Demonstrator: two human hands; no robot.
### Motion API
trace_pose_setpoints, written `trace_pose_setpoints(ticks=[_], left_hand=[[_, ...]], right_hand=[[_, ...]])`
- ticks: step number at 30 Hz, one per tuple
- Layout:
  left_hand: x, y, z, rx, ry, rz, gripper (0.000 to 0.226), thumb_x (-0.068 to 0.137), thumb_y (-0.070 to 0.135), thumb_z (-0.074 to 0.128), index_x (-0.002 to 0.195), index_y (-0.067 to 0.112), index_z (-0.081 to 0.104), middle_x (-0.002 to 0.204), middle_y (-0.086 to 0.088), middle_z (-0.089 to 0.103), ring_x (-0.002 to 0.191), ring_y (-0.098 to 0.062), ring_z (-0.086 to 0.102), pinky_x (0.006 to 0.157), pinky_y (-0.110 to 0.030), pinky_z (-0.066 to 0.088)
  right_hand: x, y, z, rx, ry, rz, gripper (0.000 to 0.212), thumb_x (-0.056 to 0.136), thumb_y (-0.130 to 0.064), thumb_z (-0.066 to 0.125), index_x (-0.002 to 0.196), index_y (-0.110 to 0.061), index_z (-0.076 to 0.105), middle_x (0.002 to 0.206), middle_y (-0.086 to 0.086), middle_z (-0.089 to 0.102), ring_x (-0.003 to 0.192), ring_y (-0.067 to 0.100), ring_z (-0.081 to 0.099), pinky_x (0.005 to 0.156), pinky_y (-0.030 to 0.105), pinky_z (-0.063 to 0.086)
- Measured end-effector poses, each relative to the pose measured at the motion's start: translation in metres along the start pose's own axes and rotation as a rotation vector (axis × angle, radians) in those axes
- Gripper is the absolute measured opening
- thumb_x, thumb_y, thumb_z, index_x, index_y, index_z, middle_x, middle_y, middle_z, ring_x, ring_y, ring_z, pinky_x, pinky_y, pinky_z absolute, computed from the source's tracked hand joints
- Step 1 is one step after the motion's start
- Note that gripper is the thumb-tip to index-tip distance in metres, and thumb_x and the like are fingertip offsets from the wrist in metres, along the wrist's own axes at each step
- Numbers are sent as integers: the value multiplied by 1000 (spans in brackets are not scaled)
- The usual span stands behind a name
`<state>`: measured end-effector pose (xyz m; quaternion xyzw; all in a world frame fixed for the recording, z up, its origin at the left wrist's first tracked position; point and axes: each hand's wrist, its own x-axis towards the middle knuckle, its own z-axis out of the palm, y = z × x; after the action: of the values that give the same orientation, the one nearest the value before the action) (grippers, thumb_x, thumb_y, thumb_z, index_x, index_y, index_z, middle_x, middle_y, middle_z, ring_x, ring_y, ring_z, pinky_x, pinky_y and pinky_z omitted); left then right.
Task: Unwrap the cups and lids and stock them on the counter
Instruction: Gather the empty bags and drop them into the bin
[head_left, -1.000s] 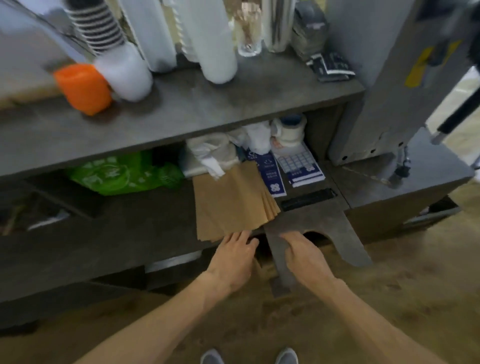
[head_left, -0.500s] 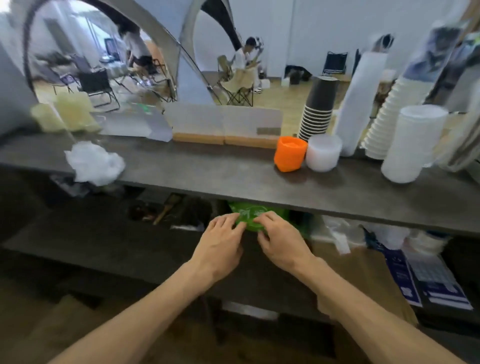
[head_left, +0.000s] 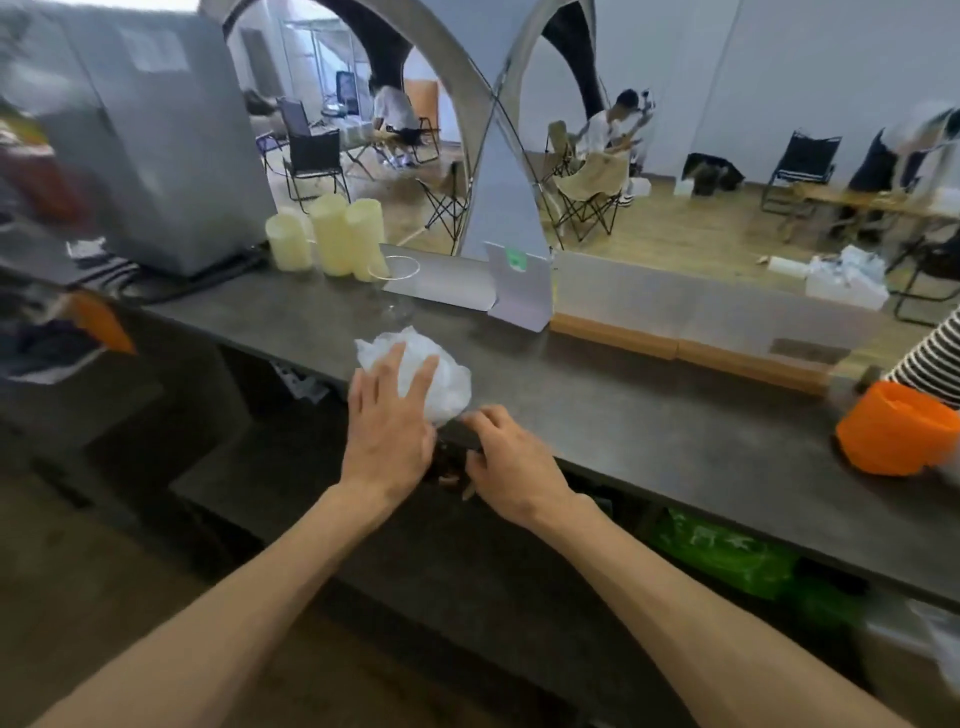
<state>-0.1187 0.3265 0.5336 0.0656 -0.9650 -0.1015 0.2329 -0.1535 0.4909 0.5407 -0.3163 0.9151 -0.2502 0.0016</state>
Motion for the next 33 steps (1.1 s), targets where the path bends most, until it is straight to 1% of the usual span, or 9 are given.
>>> trace_pose_setpoints(ticks=[2, 5, 9, 13, 17, 22, 26, 30, 33], left_hand=[[30, -24, 8, -19, -96, -143, 91, 85, 31, 71, 157, 32, 16, 164, -14, -1, 150, -38, 10, 121, -58, 10], [63, -45, 30, -17, -333, -161, 85, 89, 44, 66, 157, 37, 15, 166, -8, -6, 148, -37, 19, 118, -59, 23], [68, -51, 59, -52, -462, -95, 50, 100, 36, 49, 147, 19, 41, 164, -5, 20, 138, -37, 39, 111, -58, 34], [52, -39, 65, -53, -336, 49, 28, 95, 19, 54, 121, 14, 64, 145, -4, 51, 131, -28, 48, 119, -52, 24], [44, -1, 59, -448, -408, 45, 9, 89, 6, 54, 90, 9, 62, 99, -6, 65, 89, -24, 64, 83, -41, 56], [32, 84, 72, -734, -368, 144, 13, 88, 10, 52, 79, 3, 57, 73, -10, 63, 64, -23, 60, 60, -47, 52], [3, 190, 72, -914, -294, 311, 26, 95, 20, 53, 72, 9, 49, 64, -4, 52, 53, -15, 48, 47, -31, 42], [-37, 292, 72, -1060, -416, 443, 43, 102, 39, 44, 73, 10, 54, 67, -3, 54, 59, -16, 53, 61, -35, 49], [-74, 370, 73, -1022, -439, 574, 34, 101, 22, 47, 72, 15, 61, 86, 10, 61, 90, -4, 57, 113, -40, 35]], right_hand=[[25, -9, 9, -15, -21, -7, 51, 98, -16, 56, 146, -24, 43, 153, 1, 38, 126, 23, 55, 103, 37, 51], [49, -10, 19, -40, -22, -7, 51, 97, -15, 55, 146, -22, 41, 153, 2, 36, 122, 27, 57, 99, 42, 53], [62, 10, 25, -80, -67, 47, 51, 94, -13, 57, 142, -20, 41, 153, 4, 33, 127, 28, 50, 103, 43, 48], [63, 31, 26, -61, -90, 81, 71, 94, -15, 60, 154, -17, 23, 158, 5, 29, 138, 27, 39, 114, 40, 37], [52, 43, 23, 49, -83, 102, 92, 94, -20, 63, 159, -23, -1, 158, 9, 26, 138, 27, 38, 112, 41, 38], [-2, 90, -7, 84, 119, 201, 75, 94, -27, 65, 153, -25, 19, 146, 6, 28, 114, 22, 52, 99, 36, 50], [-73, 141, -51, 74, 375, 335, 51, 92, -26, 65, 138, -21, 45, 133, 1, 42, 109, 17, 53, 96, 33, 50], [-171, 195, -95, -162, 430, 409, 24, 91, -26, 62, 113, -17, 58, 109, 0, 55, 96, 9, 46, 83, 32, 51], [-256, 230, -121, -105, 585, 617, 22, 89, -31, 60, 104, -17, 54, 101, -1, 50, 84, 11, 49, 73, 36, 50]])
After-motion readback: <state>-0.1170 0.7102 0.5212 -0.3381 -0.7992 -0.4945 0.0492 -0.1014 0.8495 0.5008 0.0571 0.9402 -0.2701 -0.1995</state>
